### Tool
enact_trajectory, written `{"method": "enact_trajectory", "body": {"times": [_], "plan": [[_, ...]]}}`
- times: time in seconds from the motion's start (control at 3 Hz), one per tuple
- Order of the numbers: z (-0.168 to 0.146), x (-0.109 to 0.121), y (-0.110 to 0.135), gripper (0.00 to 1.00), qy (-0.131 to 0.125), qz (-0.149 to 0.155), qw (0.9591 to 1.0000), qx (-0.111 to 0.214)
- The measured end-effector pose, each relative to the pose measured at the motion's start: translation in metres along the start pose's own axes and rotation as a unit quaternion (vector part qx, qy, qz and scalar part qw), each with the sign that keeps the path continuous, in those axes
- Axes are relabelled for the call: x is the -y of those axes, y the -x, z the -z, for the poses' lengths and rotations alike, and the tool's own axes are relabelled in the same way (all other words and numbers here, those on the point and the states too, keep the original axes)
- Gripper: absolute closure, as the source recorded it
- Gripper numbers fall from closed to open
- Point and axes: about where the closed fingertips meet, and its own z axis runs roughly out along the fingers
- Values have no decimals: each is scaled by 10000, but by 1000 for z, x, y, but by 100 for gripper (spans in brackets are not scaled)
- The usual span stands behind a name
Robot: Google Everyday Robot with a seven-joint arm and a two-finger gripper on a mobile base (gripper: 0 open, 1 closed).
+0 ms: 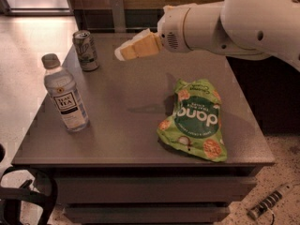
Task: Pick 7up can
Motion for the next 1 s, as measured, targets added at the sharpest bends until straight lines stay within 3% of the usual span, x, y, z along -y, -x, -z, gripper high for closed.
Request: {"method": "enact_trajectory", "body": {"times": [0.33, 1.0], "plan": [[-58, -13, -9, 0, -51, -117, 9997, 225], [-125, -18, -15, 0, 28, -343, 9978, 562]]}}
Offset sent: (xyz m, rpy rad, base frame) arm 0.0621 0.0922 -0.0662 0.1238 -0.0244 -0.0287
